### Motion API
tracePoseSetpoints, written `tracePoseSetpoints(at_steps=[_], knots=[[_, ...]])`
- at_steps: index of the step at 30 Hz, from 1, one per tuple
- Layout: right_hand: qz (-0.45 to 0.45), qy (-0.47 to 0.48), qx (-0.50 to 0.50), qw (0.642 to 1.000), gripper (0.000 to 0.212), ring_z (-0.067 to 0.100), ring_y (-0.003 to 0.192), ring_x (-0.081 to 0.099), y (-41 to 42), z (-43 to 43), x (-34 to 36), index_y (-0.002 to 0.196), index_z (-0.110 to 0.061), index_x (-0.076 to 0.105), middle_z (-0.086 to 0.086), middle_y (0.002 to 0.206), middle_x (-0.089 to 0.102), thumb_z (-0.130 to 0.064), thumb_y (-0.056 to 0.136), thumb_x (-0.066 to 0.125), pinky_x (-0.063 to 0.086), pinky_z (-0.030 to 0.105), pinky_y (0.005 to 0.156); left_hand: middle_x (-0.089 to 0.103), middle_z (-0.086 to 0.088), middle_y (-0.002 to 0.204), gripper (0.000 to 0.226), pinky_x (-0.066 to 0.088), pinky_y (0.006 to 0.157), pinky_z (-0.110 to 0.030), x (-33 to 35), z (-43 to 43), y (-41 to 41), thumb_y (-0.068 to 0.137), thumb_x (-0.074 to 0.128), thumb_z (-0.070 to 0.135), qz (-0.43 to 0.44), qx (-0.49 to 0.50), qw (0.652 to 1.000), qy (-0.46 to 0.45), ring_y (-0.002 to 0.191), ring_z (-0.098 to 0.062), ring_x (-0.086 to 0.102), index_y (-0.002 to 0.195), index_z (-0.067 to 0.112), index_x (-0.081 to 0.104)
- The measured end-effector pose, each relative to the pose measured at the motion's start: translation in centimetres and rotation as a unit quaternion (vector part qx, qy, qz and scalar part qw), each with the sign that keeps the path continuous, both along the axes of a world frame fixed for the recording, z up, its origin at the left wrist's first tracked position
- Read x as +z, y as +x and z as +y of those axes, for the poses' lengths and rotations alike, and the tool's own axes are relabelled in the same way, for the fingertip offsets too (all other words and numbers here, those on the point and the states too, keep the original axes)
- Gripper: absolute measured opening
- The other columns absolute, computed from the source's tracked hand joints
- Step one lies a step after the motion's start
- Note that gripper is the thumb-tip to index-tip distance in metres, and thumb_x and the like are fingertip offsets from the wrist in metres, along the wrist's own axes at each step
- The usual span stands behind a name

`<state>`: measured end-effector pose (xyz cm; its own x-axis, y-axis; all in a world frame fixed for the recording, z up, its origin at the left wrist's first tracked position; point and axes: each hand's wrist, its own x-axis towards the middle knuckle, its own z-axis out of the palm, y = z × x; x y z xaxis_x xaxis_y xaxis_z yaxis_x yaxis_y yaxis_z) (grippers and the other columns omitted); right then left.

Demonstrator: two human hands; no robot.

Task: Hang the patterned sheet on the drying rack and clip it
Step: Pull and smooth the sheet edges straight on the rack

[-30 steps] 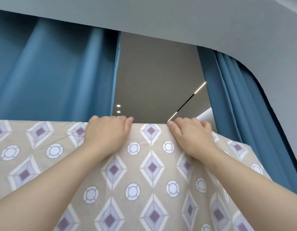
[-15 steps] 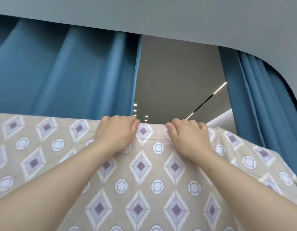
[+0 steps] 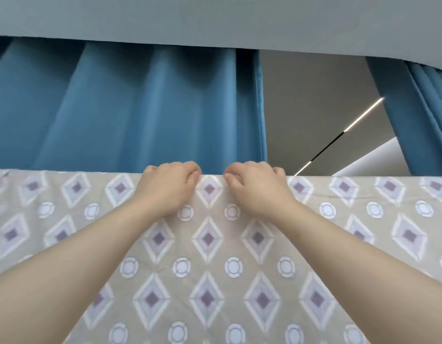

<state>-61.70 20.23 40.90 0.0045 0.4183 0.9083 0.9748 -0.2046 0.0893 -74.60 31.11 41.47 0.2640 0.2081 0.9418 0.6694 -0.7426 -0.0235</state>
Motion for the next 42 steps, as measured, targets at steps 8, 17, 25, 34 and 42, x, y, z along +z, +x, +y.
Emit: tracePoseSetpoints(at_steps=[8,17,25,34,42], knots=[[0.009,-0.016,0.007,1.000,0.034,0.024,0.109,0.048,-10.0,9.6,0.6,0.117,-0.026,0.055,0.001,0.112,0.060,-0.033,0.099,0.026,0.027,0.039,0.091,0.062,0.007,0.114,0.032,0.030,0.089,-0.035,-0.5,8.1,-10.3,0.099,0.026,0.028,-0.015,0.007,1.000,-0.002,0.110,-0.019,0.052,0.115,0.030,0.054],[0.041,0.059,0.058,0.996,0.023,0.021,0.099,0.051,-11.5,11.5,1.1,0.095,-0.022,0.059,-0.005,0.095,0.065,-0.024,0.098,0.036,0.024,0.032,0.081,0.068,0.006,0.103,0.024,0.039,0.096,-0.033,0.4,10.2,-14.5,0.097,0.042,0.023,-0.078,-0.088,0.989,-0.094,0.105,-0.021,0.056,0.101,0.024,0.066],[-0.024,0.107,-0.004,0.994,0.016,0.026,0.091,0.048,-12.5,11.2,2.0,0.096,-0.014,0.049,0.004,0.096,0.062,-0.013,0.098,0.033,0.031,0.035,0.081,0.066,-0.008,0.102,0.027,0.037,0.083,-0.036,1.2,9.7,-13.8,0.099,0.035,0.018,-0.083,-0.001,0.994,0.072,0.097,-0.030,0.053,0.106,0.009,0.060],[0.000,-0.001,0.040,0.999,0.031,0.026,0.084,0.049,-15.3,12.5,2.2,0.095,-0.014,0.055,0.002,0.090,0.063,-0.032,0.099,0.030,0.031,0.034,0.076,0.067,0.005,0.094,0.034,0.040,0.092,-0.036,0.5,12.3,-17.2,0.098,0.031,0.034,-0.052,-0.052,0.994,-0.078,0.099,-0.024,0.055,0.098,0.022,0.062],[-0.021,-0.010,0.013,1.000,0.028,0.028,0.079,0.048,-20.3,18.1,1.7,0.079,-0.016,0.047,0.001,0.080,0.056,-0.024,0.098,0.027,0.028,0.035,0.072,0.063,0.003,0.096,0.033,0.033,0.089,-0.033,0.7,16.5,-22.4,0.100,0.030,0.030,-0.065,0.009,0.994,-0.086,0.100,-0.025,0.052,0.099,0.017,0.061]])
